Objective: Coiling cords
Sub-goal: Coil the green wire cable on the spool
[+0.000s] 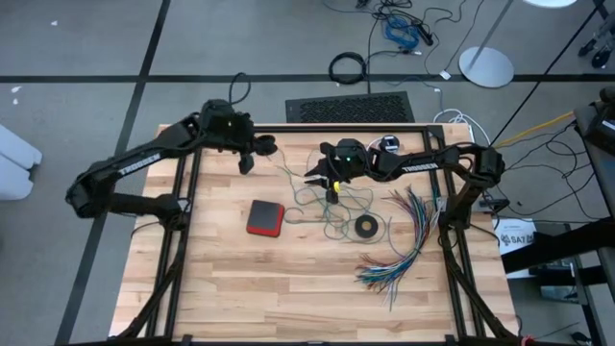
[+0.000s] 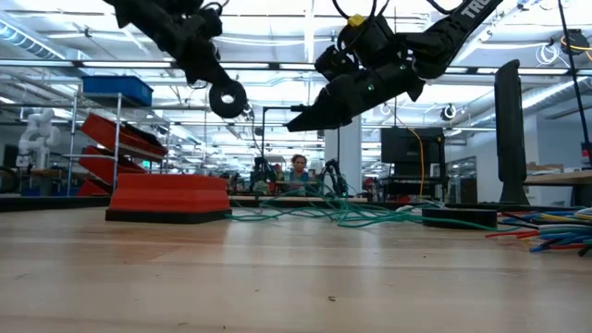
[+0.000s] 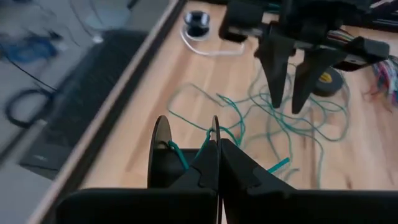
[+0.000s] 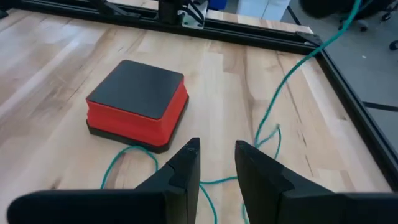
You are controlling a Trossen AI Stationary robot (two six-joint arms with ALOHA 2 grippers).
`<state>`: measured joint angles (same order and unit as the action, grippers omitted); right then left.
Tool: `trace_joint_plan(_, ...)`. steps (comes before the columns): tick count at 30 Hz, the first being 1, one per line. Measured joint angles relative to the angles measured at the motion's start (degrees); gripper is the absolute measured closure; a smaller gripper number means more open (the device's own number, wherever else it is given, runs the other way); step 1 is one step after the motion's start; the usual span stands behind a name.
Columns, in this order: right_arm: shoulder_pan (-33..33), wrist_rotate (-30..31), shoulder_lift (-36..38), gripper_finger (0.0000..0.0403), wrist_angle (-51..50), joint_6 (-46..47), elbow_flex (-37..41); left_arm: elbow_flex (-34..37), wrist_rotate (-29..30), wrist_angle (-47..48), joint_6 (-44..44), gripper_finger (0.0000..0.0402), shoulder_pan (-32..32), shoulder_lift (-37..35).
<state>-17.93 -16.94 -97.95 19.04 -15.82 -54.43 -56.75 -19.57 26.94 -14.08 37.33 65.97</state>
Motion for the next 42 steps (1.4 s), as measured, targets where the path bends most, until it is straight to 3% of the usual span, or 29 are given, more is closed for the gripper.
trace_joint_plan(7, 0.1, 1.6, 0.0, 0.0314, 2.9, -0.1, 0.0, 0.1, 2.9, -2.1, -3.5, 0.0401, -3.8, -1.9)
trace_joint_plan(14, 0.2, 2.4, 0.0, 0.0314, 3.1, -0.9, 0.0, 4.9, 0.9, -7.7, -16.5, 0.0401, -9.5, -1.9)
trace_joint_plan(19, 0.0, 1.7, 0.0, 0.0314, 3.0, -1.5, 0.0, 9.7, -3.6, -17.5, -18.4, 0.0401, -11.1, -1.9)
trace_joint_plan(23, 0.0, 1.6, 0.0, 0.0314, 2.2, -2.3, 0.0, 13.0, -1.3, -25.0, -19.3, 0.0402, -11.2, -1.9)
trace_joint_plan(29, -0.3, 2.0, 0.0, 0.0314, 0.4, -3.2, 0.0, 17.9, 3.6, -38.5, -17.0, 0.0402, -11.3, -1.9)
trace_joint_plan(37, -1.1, 7.0, 0.0, 0.0314, -0.6, -3.3, 0.0, 29.7, 18.3, -64.4, -5.6, 0.0402, -11.2, -1.9)
trace_joint_plan(40, -1.0, 9.2, 0.0, 0.0314, 0.1, -4.3, 0.0, 34.1, 18.0, -71.7, -2.5, 0.0402, -11.4, -1.9)
trace_joint_plan(42, -0.7, 10.8, 0.0, 0.0314, 0.5, -5.2, 0.0, 36.2, 14.9, -74.8, -2.5, 0.0402, -11.9, -1.9)
